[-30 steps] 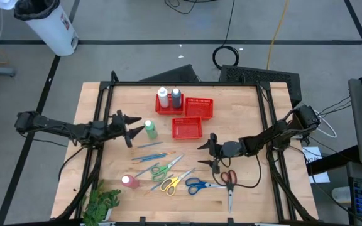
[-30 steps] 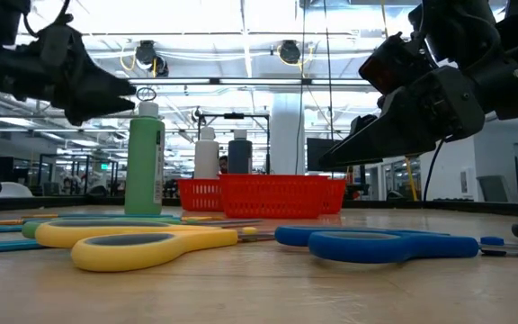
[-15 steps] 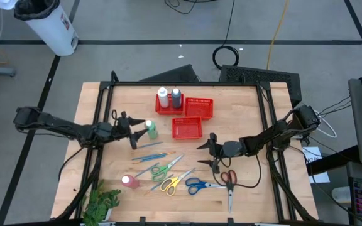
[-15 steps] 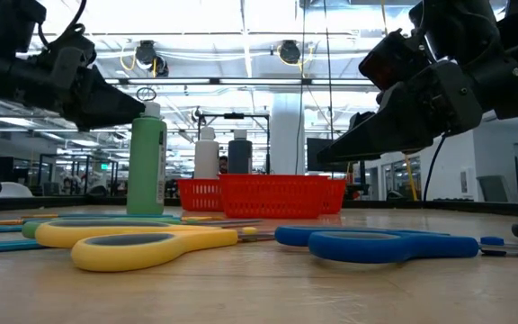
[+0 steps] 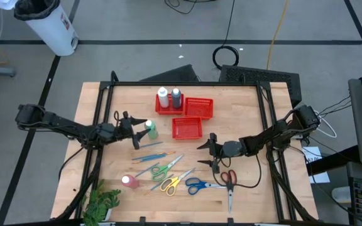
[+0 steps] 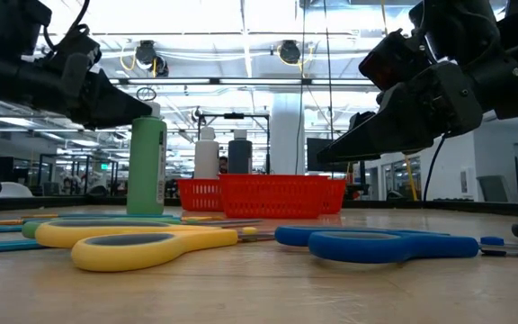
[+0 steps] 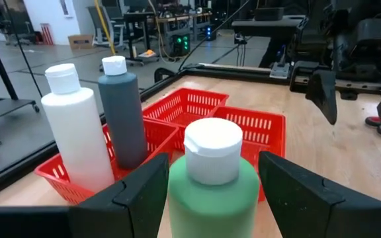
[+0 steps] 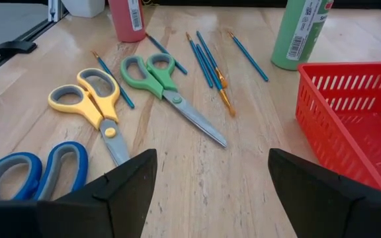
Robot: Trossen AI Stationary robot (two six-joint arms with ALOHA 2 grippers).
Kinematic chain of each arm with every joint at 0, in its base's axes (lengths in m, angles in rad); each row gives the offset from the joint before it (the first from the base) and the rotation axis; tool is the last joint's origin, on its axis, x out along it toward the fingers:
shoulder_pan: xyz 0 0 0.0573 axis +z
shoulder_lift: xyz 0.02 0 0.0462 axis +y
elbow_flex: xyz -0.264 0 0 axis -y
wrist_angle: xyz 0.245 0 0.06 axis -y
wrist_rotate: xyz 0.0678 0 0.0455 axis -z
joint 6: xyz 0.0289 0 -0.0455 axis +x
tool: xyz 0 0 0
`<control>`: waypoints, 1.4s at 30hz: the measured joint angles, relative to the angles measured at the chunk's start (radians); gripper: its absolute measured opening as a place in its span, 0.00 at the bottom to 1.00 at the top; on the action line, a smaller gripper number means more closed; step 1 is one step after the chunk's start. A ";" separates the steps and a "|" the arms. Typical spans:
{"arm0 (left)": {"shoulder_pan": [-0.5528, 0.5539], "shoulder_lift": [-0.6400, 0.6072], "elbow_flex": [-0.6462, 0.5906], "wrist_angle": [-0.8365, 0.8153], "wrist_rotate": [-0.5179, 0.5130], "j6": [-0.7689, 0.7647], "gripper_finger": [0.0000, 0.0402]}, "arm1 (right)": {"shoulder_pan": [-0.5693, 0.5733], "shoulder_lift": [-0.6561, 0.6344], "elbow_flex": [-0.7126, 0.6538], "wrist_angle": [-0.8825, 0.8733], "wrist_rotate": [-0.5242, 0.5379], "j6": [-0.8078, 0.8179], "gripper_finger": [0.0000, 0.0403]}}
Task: Pick & Place Paint Supplies
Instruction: Put the green paint bottle into the top left red bin
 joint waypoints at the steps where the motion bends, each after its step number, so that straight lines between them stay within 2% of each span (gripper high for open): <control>1: 0.000 0.006 0.000 0.004 0.000 0.002 0.60 | 0.000 0.000 0.000 0.000 0.000 0.000 0.70; 11: 0.000 0.065 0.001 0.122 0.044 0.049 0.60 | 0.000 0.000 0.000 0.000 0.000 0.000 0.70; 42: 0.047 0.099 0.002 0.144 0.037 0.044 0.60 | 0.000 0.000 0.000 0.001 0.000 0.000 0.70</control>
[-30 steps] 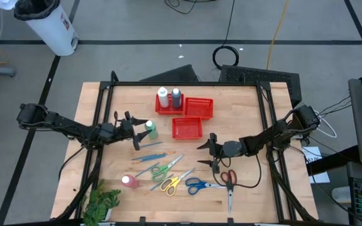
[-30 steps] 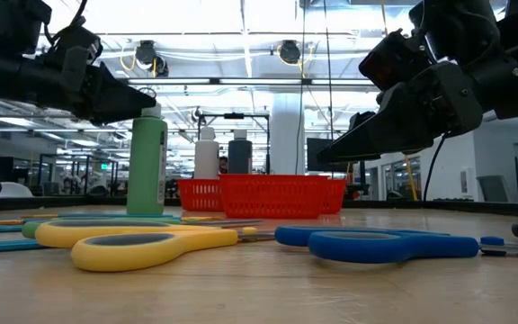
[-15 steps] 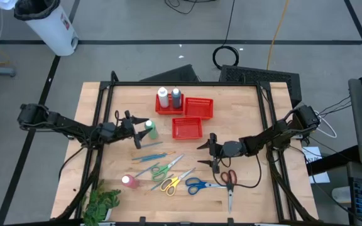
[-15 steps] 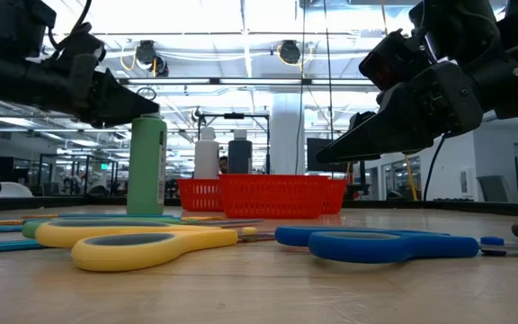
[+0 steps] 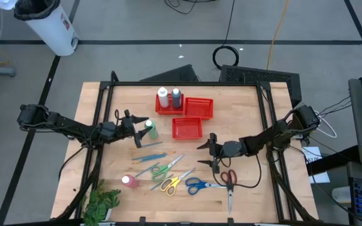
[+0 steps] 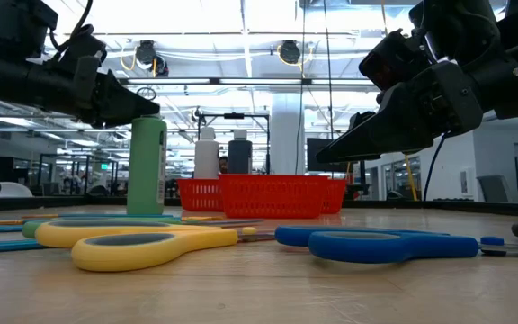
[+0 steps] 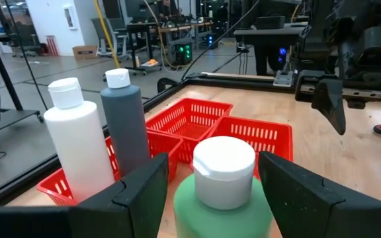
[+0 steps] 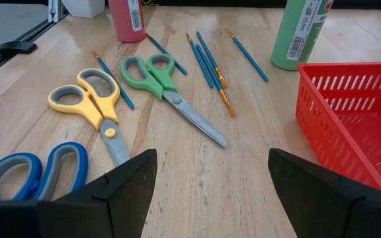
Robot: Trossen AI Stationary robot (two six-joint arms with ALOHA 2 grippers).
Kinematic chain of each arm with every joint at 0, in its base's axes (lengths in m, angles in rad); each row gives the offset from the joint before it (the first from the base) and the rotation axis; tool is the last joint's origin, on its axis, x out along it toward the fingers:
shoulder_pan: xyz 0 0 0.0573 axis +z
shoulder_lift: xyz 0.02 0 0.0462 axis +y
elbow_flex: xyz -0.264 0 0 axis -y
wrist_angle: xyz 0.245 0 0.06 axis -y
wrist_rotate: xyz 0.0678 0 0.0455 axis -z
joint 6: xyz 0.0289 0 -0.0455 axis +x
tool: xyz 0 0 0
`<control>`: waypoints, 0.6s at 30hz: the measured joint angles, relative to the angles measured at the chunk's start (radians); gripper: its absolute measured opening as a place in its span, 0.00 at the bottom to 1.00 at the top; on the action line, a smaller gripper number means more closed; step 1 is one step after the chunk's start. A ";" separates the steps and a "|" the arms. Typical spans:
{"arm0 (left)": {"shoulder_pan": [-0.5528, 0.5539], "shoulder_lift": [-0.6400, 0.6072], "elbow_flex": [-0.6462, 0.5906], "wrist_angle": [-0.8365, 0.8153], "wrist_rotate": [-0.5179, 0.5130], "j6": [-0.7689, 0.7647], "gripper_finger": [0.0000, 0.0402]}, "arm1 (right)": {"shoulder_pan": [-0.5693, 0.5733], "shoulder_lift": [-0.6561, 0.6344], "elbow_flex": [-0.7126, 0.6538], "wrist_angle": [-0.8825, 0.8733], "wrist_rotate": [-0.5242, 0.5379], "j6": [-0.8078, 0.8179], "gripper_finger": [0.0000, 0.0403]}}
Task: Pick & Place Paint Supplies
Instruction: Put the green paint bottle into the top left red bin
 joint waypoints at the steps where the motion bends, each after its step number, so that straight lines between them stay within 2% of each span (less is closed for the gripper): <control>1: 0.000 0.000 0.000 0.000 0.000 0.000 0.60 | 0.000 0.000 0.000 0.000 0.000 0.000 0.70; 15: 0.000 0.000 0.000 -0.001 0.000 0.000 0.60 | 0.000 0.000 0.000 0.000 0.000 0.000 0.70; 18: 0.000 0.000 0.000 -0.001 0.000 0.003 0.57 | 0.000 0.000 0.000 0.000 0.000 0.000 0.70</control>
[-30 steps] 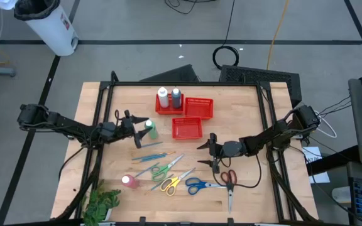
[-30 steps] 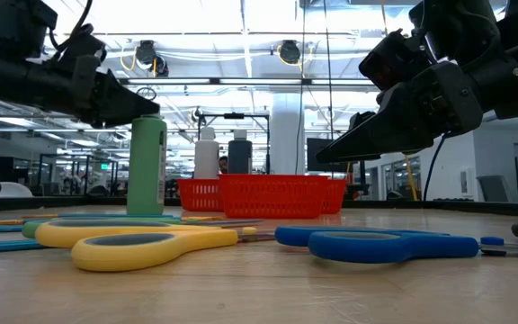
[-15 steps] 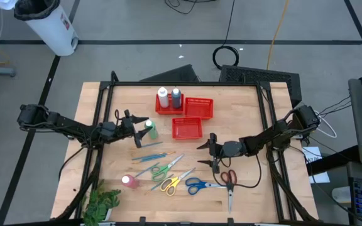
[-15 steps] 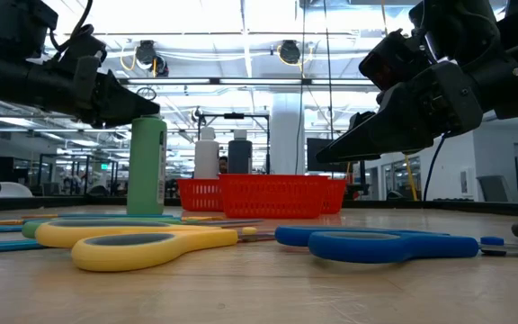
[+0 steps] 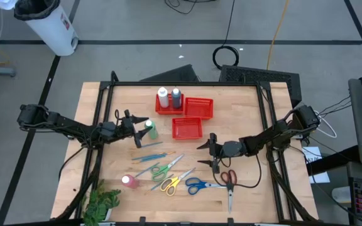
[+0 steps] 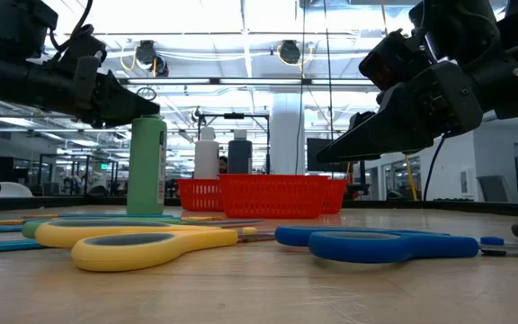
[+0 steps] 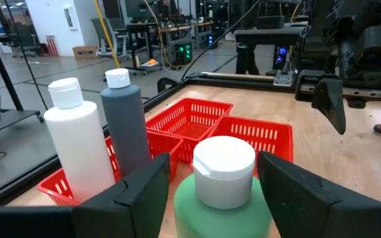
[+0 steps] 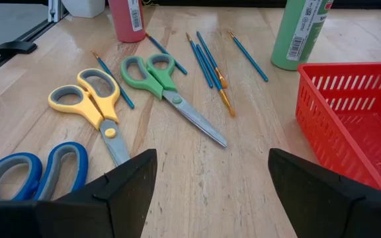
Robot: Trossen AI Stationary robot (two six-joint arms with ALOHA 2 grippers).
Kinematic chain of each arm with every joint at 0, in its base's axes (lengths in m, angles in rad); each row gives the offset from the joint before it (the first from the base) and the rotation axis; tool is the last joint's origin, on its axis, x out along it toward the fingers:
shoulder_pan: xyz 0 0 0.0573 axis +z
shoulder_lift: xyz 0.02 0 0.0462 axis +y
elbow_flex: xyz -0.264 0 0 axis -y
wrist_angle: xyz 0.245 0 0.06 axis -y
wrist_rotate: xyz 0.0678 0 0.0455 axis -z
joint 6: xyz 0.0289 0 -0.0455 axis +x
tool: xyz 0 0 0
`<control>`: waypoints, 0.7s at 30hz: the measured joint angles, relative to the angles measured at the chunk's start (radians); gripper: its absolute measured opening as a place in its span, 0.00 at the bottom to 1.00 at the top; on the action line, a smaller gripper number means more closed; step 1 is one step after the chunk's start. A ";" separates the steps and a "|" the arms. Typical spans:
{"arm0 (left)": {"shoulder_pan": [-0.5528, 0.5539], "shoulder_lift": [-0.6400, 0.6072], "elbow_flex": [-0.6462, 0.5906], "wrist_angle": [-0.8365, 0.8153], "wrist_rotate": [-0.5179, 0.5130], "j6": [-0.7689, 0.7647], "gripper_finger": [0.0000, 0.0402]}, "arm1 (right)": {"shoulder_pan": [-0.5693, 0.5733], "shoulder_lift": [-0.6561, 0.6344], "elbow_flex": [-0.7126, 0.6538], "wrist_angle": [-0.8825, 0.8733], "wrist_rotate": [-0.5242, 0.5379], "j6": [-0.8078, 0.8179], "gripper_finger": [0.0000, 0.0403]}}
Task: Pick & Place Paint Supplies
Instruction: Put the green paint bottle into the top left red bin
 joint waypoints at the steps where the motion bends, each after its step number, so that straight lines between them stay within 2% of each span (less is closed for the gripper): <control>1: 0.000 0.000 0.000 0.000 0.000 0.000 0.54 | 0.000 0.000 0.000 0.000 0.000 0.000 0.70; 7: 0.000 0.000 0.000 0.000 0.016 -0.021 0.37 | 0.000 0.000 0.000 0.000 0.000 0.000 0.70; 11: 0.000 0.000 0.000 0.000 0.004 -0.050 0.32 | 0.000 0.000 0.000 0.000 0.000 0.000 0.70; 14: 0.000 0.000 0.000 0.000 0.004 -0.051 0.34 | 0.000 0.000 0.000 0.000 0.000 0.000 0.70; 21: 0.000 0.000 0.000 0.000 -0.001 -0.058 0.47 | 0.000 0.000 0.000 -0.001 0.000 0.000 0.70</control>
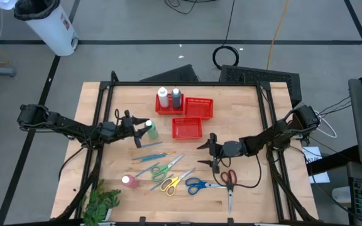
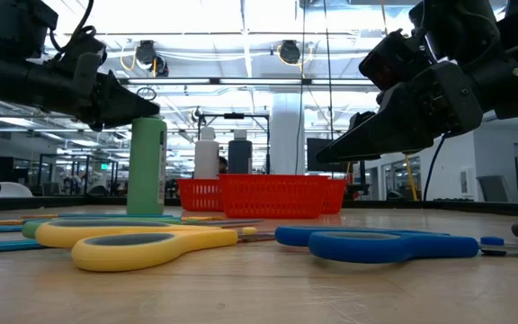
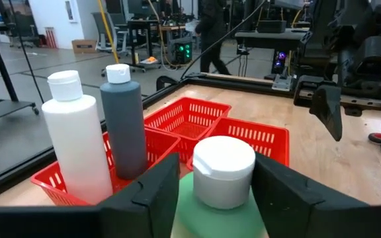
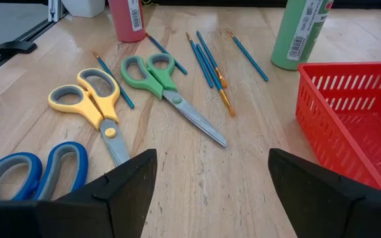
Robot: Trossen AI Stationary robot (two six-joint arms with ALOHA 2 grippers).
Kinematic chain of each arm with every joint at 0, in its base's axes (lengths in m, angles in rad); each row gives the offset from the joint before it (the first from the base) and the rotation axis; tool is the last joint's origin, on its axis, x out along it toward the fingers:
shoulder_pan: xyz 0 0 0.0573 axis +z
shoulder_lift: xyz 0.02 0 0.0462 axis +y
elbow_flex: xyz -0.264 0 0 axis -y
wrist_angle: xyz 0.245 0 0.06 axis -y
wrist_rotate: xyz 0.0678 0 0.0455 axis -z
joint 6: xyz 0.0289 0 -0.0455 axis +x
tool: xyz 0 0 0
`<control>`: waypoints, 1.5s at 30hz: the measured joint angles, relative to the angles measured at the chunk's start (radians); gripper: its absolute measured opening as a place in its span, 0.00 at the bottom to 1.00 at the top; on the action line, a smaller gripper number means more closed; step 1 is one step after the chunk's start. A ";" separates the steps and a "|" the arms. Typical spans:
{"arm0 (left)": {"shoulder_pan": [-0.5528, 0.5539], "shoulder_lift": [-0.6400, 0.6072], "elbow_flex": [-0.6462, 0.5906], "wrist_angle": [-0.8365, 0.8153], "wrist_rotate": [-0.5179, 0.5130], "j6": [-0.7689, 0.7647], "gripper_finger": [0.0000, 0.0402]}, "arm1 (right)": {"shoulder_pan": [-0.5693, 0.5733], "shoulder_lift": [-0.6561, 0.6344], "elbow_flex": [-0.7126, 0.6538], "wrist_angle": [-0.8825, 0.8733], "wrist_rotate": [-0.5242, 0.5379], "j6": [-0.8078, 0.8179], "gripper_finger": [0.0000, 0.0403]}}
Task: Pick & Place Paint Supplies
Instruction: Put the green paint bottle into the top left red bin
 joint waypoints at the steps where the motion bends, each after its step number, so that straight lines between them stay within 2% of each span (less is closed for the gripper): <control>1: 0.000 0.000 0.000 0.000 0.000 -0.002 0.48 | 0.000 0.000 0.000 0.000 0.000 0.000 0.70; 8: 0.000 0.000 0.000 0.000 -0.001 0.003 0.50 | 0.000 0.000 0.000 0.000 0.000 0.000 0.70; 11: 0.000 0.000 0.000 0.000 -0.001 0.012 0.44 | 0.000 0.000 0.000 0.000 0.000 0.000 0.70; 15: 0.000 0.000 0.000 0.000 0.001 0.026 0.31 | 0.000 0.000 0.000 0.000 0.000 0.000 0.70; 18: 0.000 0.000 0.000 0.001 -0.003 0.028 0.29 | 0.000 0.000 0.000 0.000 0.000 0.000 0.70; 23: 0.001 0.000 0.015 0.043 -0.079 0.016 0.29 | 0.000 0.000 0.000 0.000 0.000 0.000 0.70; 31: 0.003 -0.003 0.211 0.030 -0.073 0.186 0.29 | -0.007 0.000 0.000 0.007 0.000 0.001 0.70; 37: 0.077 0.005 0.393 -0.172 -0.039 0.249 0.29 | -0.014 0.000 0.000 0.007 0.000 0.011 0.70; 41: 0.145 0.060 0.449 -0.172 -0.001 0.264 0.29 | -0.014 0.000 0.000 0.007 0.000 0.011 0.70; 45: 0.212 0.156 0.478 -0.123 0.092 0.243 0.29 | -0.014 0.000 0.000 0.007 0.000 0.011 0.70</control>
